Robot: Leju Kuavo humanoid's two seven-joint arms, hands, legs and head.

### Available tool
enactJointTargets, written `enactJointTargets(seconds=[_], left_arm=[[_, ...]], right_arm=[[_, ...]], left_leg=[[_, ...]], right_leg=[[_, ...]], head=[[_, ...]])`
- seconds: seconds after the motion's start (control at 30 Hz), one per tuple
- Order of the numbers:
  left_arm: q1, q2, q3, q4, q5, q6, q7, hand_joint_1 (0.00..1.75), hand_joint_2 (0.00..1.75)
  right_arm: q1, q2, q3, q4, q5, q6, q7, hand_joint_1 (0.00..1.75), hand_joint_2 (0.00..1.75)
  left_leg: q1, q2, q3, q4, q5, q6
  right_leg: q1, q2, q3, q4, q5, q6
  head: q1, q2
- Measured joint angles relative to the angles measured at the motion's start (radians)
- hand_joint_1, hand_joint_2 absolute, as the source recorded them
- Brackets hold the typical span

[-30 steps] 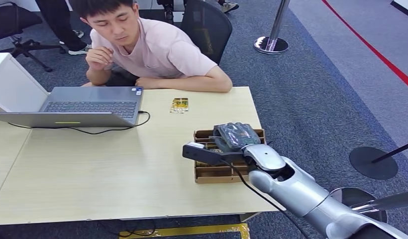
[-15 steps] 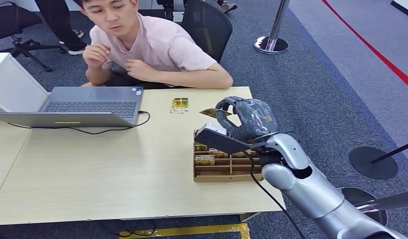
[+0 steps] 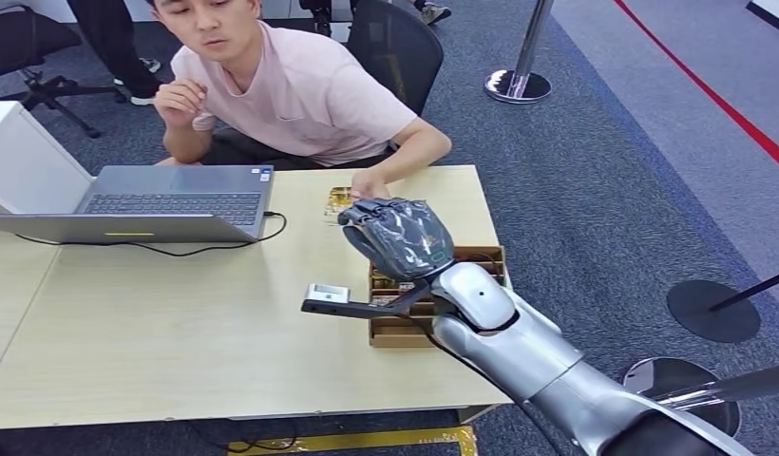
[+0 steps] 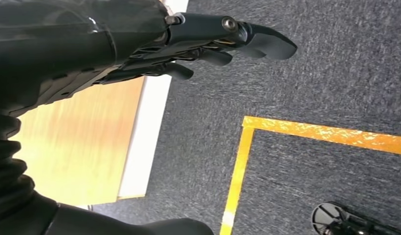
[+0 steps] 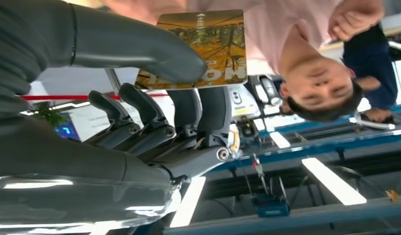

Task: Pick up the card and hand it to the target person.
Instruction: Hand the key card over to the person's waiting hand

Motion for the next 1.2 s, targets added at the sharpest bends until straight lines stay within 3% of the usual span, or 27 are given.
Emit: enactJointTargets(seconds=[0.2,0.43,0.57,0.73,0.87,1.03,1.2], left_arm=[[0.0,0.0,-0.002,0.0,-0.009,-0.001,0.003,0.0,1.75],[0.0,0.0,-0.003,0.0,-0.014,-0.009,0.003,0.0,1.75],[0.0,0.0,-0.005,0.0,-0.017,-0.018,-0.002,0.0,1.75],[0.0,0.0,-0.017,0.0,-0.022,-0.027,-0.009,0.0,1.75],[0.0,0.0,-0.02,0.0,-0.022,-0.021,-0.011,0.0,0.0],[0.0,0.0,-0.02,0.0,-0.02,-0.016,-0.003,0.0,0.0],[0.0,0.0,-0.02,0.0,-0.013,-0.016,0.001,0.0,0.0]], right_arm=[[-0.093,0.098,0.026,0.249,0.01,-0.096,-0.017,1.5,1.75],[-0.175,0.162,0.033,0.44,0.016,-0.114,-0.005,1.5,1.75],[-0.203,0.182,0.033,0.508,0.026,-0.113,0.007,0.0,1.75],[-0.222,0.198,0.034,0.561,0.032,-0.113,0.02,0.0,1.75],[-0.23,0.206,0.034,0.591,0.029,-0.119,0.021,0.0,1.75],[-0.239,0.209,0.025,0.607,-0.034,-0.133,-0.009,0.0,1.75],[-0.246,0.207,-0.056,0.597,-0.277,-0.113,-0.122,0.0,1.75]], left_leg=[[0.0,0.0,0.0,0.0,0.0,0.0],[0.0,0.0,0.0,0.0,0.0,0.0],[0.0,0.0,0.0,0.0,0.0,0.0],[0.0,0.0,0.0,0.0,0.0,0.0],[0.0,0.0,0.0,0.0,0.0,0.0],[0.0,0.0,0.0,0.0,0.0,0.0],[0.0,0.0,0.0,0.0,0.0,0.0]], right_leg=[[0.0,0.0,0.0,0.0,0.0,0.0],[0.0,0.0,0.0,0.0,0.0,0.0],[0.0,0.0,0.0,0.0,0.0,0.0],[0.0,0.0,0.0,0.0,0.0,0.0],[0.0,0.0,0.0,0.0,0.0,0.0],[0.0,0.0,0.0,0.0,0.0,0.0],[0.0,0.0,0.0,0.0,0.0,0.0]], head=[[0.0,0.0],[0.0,0.0],[0.0,0.0],[0.0,0.0],[0.0,0.0],[0.0,0.0],[0.0,0.0]])
